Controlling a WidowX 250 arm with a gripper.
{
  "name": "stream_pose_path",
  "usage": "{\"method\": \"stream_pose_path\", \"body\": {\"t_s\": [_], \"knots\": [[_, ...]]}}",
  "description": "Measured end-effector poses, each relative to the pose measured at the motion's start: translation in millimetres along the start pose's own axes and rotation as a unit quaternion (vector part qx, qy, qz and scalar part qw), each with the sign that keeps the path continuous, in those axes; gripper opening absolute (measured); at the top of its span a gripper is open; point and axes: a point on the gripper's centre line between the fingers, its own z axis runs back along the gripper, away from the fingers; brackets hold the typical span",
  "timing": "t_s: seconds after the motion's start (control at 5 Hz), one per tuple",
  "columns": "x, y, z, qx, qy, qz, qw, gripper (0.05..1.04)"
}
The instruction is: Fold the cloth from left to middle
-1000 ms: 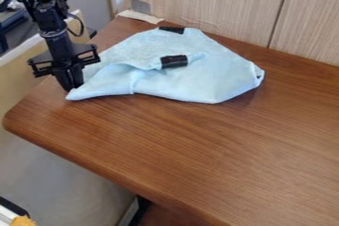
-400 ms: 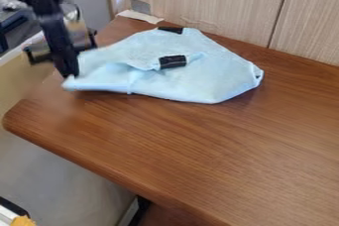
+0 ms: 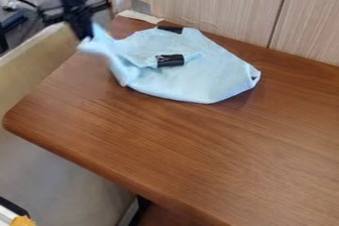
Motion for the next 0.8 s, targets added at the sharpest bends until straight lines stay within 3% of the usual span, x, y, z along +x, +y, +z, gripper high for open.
{"method": "stream_pose_path", "body": {"t_s": [0.2,0.4,0.6,0.8], "knots": [[1.3,-39.8,12.0,-0.013,-0.019,-0.033,0.9992,0.069],[-13.8,-88.1,-4.2,-0.026,-0.003,-0.082,0.9963,0.068],[-34.6,-116.5,-27.6,-0.018,0.019,-0.129,0.9913,0.068],[-39.7,-124.2,-50.6,-0.004,0.032,-0.147,0.9887,0.068]]}}
